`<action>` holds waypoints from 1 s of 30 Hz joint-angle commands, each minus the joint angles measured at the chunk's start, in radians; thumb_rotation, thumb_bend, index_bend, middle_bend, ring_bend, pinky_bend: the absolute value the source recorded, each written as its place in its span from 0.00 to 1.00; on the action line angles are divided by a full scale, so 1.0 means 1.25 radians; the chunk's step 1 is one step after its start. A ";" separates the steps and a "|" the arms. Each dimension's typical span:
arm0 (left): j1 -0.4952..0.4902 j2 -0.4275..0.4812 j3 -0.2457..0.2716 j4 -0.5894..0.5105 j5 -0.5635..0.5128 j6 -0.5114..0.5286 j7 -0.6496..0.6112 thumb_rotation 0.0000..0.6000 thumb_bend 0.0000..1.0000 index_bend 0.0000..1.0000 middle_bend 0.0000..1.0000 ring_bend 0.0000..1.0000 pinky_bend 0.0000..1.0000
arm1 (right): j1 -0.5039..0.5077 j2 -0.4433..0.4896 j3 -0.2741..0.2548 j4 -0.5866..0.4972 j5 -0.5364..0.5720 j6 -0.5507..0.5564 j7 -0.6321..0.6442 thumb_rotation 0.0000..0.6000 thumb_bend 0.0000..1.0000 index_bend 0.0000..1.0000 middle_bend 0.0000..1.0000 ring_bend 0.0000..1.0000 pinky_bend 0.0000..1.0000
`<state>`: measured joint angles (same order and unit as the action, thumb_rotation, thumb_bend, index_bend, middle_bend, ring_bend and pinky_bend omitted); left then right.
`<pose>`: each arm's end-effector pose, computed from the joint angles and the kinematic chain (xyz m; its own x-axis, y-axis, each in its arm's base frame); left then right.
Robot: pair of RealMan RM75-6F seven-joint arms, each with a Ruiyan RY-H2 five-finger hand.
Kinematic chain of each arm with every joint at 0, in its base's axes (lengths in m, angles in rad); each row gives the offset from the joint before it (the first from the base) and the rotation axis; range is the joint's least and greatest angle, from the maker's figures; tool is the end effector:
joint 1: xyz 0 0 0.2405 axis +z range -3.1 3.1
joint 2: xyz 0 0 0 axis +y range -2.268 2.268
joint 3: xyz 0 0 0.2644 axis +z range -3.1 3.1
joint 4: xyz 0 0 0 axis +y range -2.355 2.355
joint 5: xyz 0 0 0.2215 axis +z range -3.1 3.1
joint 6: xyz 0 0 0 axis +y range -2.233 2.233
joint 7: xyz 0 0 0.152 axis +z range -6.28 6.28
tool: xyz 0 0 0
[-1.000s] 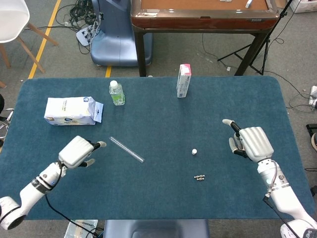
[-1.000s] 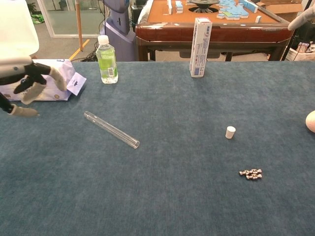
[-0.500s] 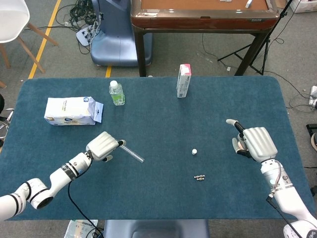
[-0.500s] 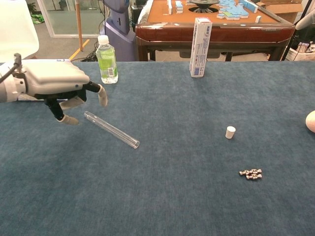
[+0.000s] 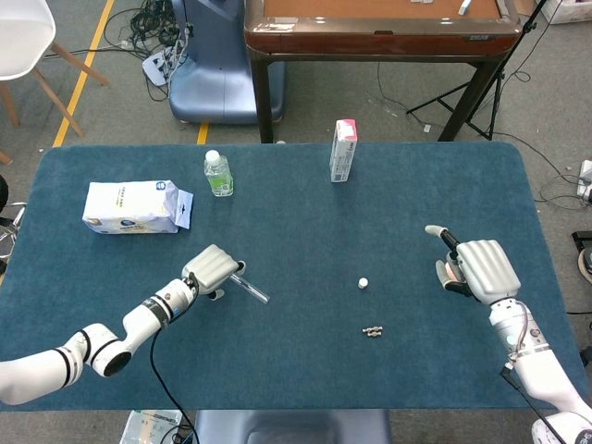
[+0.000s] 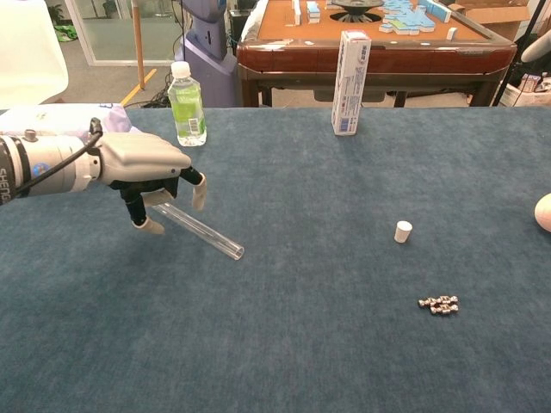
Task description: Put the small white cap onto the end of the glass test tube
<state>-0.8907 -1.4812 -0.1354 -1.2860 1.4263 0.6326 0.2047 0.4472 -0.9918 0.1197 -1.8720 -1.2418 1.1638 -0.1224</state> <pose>-0.1487 0.3940 -0.0364 0.7590 0.2249 0.6110 0.5783 -0.6639 -0.4741 -0.2282 -0.2923 0.1416 0.3685 -0.1613 0.9155 -0.9248 -0.1641 0.3433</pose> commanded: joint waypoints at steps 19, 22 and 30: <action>-0.047 -0.088 0.012 0.052 -0.085 -0.008 0.052 1.00 0.25 0.41 0.88 0.84 0.98 | -0.026 0.011 0.004 0.013 -0.011 -0.003 0.034 1.00 0.52 0.20 0.86 0.99 1.00; -0.050 -0.096 0.016 0.061 -0.092 -0.006 0.060 1.00 0.26 0.42 0.88 0.84 0.98 | -0.027 0.011 0.004 0.016 -0.012 -0.006 0.038 1.00 0.52 0.20 0.86 0.99 1.00; -0.053 -0.109 0.025 0.080 -0.095 0.011 0.069 1.00 0.26 0.44 0.89 0.85 0.98 | -0.030 0.012 0.006 0.019 -0.015 -0.011 0.041 1.00 0.52 0.20 0.86 0.99 1.00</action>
<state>-0.9556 -1.6153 -0.1061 -1.1897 1.3063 0.6447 0.2884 0.4098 -0.9764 0.1277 -1.8485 -1.2600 1.1503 -0.0709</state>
